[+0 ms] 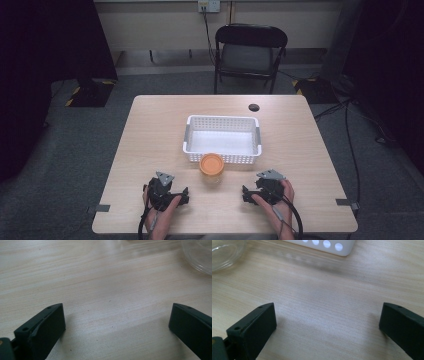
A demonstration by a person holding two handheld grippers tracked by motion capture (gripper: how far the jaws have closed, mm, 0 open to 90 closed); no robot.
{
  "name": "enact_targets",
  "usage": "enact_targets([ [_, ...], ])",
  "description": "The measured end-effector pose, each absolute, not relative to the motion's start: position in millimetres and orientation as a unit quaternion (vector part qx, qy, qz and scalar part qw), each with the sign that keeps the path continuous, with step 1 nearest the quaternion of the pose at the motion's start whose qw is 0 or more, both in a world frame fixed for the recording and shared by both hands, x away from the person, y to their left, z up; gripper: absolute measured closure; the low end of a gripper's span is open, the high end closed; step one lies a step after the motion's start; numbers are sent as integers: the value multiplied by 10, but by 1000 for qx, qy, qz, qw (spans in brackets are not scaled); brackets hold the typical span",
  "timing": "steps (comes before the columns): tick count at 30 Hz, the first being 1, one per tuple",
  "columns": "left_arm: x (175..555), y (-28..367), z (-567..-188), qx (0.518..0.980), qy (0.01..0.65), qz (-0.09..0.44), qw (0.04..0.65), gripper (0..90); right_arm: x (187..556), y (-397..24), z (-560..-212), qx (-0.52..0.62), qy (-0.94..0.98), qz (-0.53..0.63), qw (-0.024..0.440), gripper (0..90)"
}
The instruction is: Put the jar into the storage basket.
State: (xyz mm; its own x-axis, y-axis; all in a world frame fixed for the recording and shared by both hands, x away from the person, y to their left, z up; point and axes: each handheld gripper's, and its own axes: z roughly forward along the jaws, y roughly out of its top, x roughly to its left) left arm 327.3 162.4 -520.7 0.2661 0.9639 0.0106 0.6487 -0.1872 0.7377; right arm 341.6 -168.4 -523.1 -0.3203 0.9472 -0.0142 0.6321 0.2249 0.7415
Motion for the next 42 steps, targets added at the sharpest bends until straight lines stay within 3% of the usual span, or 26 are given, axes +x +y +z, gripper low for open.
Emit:
enact_targets([
  [28,3273,1618,-5203,729,554,248,316,4,3423,-1683,-5231,532,744,325,241,0],
  [42,3230,1549,-4980,721,538,255,355,24,3423,-1683,-5231,532,744,325,241,0],
])
